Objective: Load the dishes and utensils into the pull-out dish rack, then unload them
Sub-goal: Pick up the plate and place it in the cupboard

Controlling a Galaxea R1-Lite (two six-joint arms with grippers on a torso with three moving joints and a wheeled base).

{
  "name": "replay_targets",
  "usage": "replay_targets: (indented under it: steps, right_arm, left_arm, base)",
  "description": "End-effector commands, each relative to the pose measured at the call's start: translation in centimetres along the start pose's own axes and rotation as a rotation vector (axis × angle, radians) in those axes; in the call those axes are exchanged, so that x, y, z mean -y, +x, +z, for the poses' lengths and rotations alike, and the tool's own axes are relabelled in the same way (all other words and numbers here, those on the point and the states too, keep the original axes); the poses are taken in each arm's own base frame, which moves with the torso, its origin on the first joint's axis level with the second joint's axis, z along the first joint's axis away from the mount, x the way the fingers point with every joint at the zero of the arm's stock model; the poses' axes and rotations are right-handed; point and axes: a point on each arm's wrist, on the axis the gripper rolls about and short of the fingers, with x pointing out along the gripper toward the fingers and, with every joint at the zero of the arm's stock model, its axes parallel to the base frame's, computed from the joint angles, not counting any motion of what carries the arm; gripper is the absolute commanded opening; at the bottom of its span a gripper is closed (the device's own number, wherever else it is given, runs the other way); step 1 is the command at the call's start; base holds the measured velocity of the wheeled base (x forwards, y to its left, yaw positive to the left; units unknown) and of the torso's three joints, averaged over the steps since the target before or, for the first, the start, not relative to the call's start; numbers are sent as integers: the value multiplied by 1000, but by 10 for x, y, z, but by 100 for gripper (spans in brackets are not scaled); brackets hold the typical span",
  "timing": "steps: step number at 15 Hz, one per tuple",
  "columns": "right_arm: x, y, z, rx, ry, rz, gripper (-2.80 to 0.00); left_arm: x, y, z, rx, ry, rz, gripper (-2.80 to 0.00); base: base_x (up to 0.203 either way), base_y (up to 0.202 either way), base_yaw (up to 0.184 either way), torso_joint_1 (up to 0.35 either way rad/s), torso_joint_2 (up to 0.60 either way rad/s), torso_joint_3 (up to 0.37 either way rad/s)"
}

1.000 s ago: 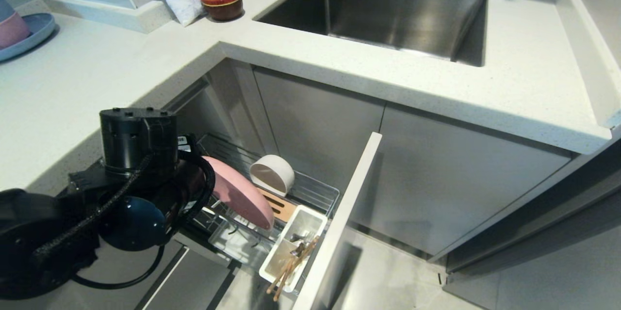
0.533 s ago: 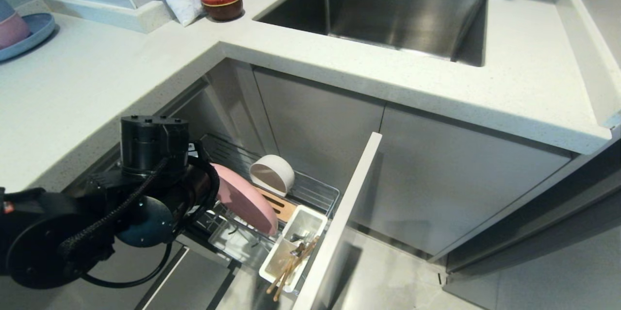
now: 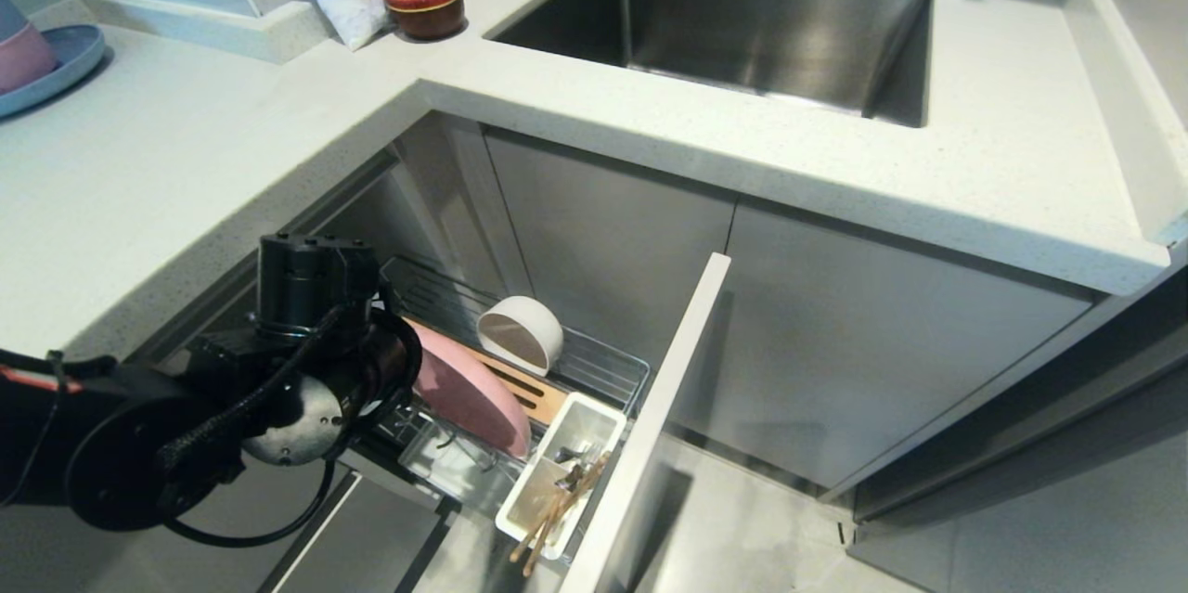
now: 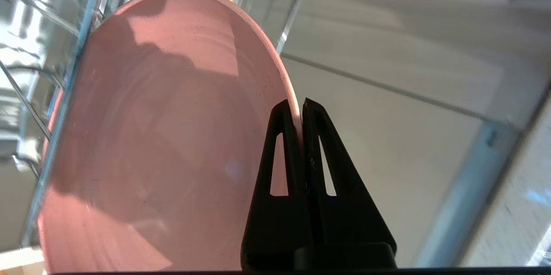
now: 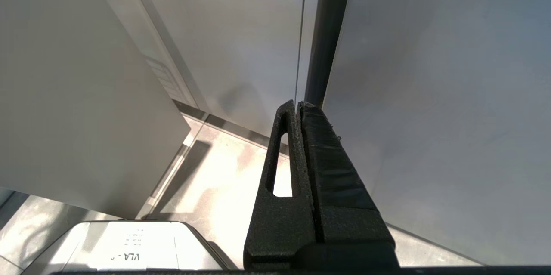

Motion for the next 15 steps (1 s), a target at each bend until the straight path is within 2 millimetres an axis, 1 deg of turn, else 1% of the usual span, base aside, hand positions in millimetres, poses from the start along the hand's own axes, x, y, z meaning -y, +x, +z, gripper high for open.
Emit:
replay_targets:
  steps: [1, 6, 11, 15]
  right_arm:
    - [0, 0, -1, 2, 0, -1, -280]
    - [0, 0, -1, 2, 0, 1, -280]
    - [0, 0, -1, 2, 0, -1, -280]
    - [0, 0, -1, 2, 0, 1, -280]
  left_arm:
    - [-4, 9, 2, 28, -3, 17, -280]
    - [-9, 23, 2, 54, 7, 45, -280]
    - [-15, 30, -1, 59, 21, 65, -280]
    - [-16, 35, 2, 78, 28, 84, -280]
  base:
    - [0, 0, 0, 0, 0, 0]
    - [0, 0, 0, 0, 0, 0]
    - [0, 0, 0, 0, 0, 0]
    - [0, 0, 0, 0, 0, 0]
